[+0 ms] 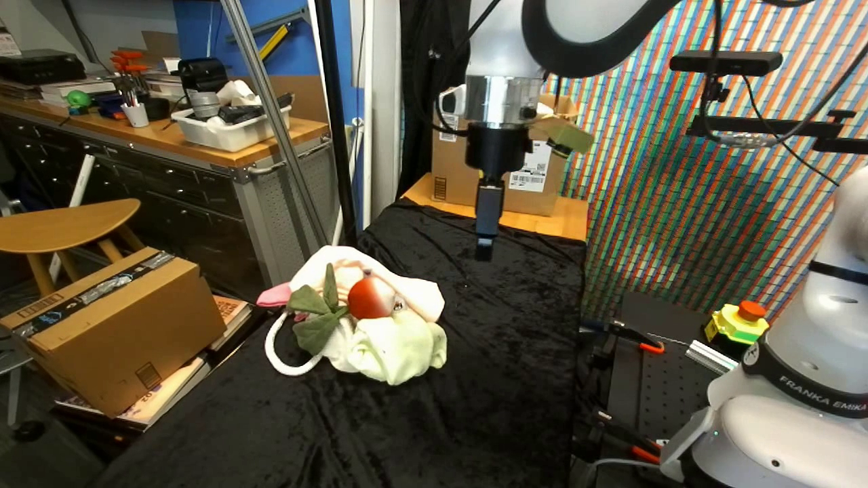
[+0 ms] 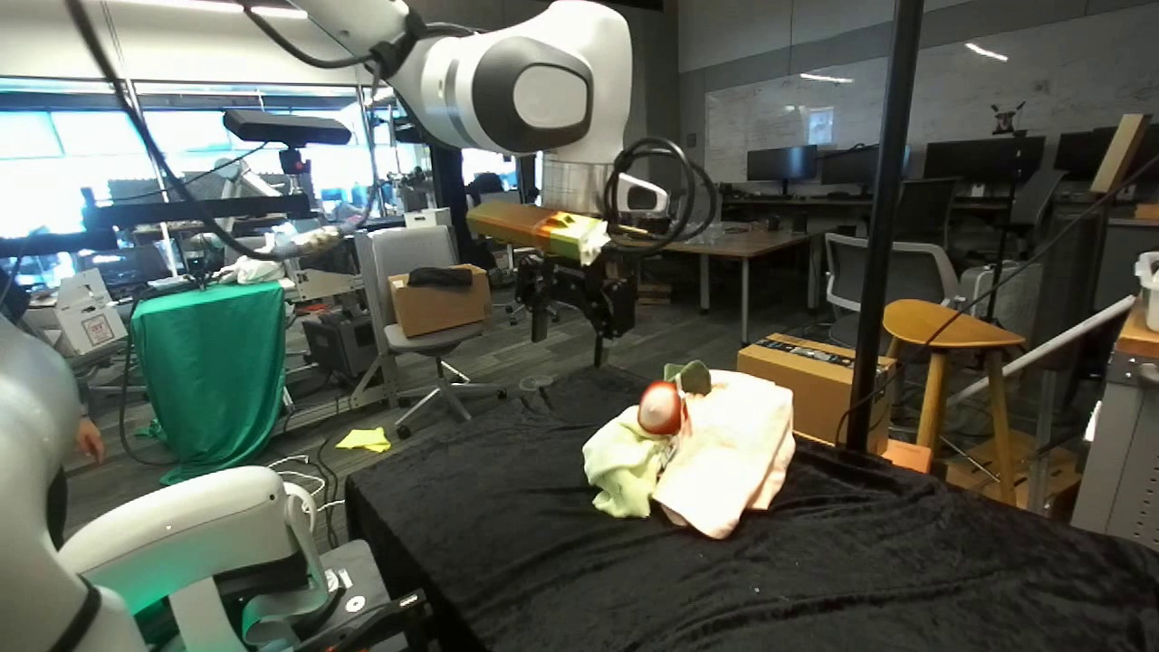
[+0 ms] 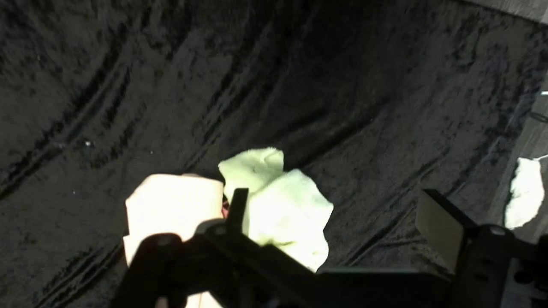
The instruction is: Put all the items on the table in one place
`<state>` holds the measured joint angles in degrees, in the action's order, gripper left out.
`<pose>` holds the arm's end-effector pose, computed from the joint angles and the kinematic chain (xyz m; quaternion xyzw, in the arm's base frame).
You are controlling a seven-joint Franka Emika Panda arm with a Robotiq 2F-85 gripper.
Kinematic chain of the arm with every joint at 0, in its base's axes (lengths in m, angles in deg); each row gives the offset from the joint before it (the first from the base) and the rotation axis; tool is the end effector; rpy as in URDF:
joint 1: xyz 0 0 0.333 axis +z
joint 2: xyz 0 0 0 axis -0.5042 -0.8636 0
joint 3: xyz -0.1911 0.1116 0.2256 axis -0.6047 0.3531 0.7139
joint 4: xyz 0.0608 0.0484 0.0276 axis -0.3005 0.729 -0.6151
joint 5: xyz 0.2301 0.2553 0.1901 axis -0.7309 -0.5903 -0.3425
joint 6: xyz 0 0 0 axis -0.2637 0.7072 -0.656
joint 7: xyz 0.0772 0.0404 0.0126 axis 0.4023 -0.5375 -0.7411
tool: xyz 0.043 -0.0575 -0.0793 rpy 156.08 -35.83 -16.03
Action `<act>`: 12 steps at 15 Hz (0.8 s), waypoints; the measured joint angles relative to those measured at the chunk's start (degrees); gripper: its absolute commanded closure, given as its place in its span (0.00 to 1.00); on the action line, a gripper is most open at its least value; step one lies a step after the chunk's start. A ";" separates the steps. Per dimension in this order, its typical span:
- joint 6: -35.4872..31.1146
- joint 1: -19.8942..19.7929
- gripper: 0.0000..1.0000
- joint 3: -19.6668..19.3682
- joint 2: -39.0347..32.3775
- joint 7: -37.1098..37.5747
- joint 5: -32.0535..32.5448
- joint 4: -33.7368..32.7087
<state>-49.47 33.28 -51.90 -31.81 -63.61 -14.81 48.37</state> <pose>0.4455 0.1079 0.3955 -0.9810 -0.1822 0.0138 0.0644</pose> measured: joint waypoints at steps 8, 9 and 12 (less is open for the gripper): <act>7.39 3.30 0.00 -6.00 21.36 0.01 -0.37 14.41; 7.39 3.51 0.00 -6.53 23.41 0.01 -0.37 15.92; 7.29 3.88 0.00 -7.90 28.91 0.01 -0.37 19.70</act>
<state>-42.17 37.16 -59.79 -2.90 -63.60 -15.18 68.07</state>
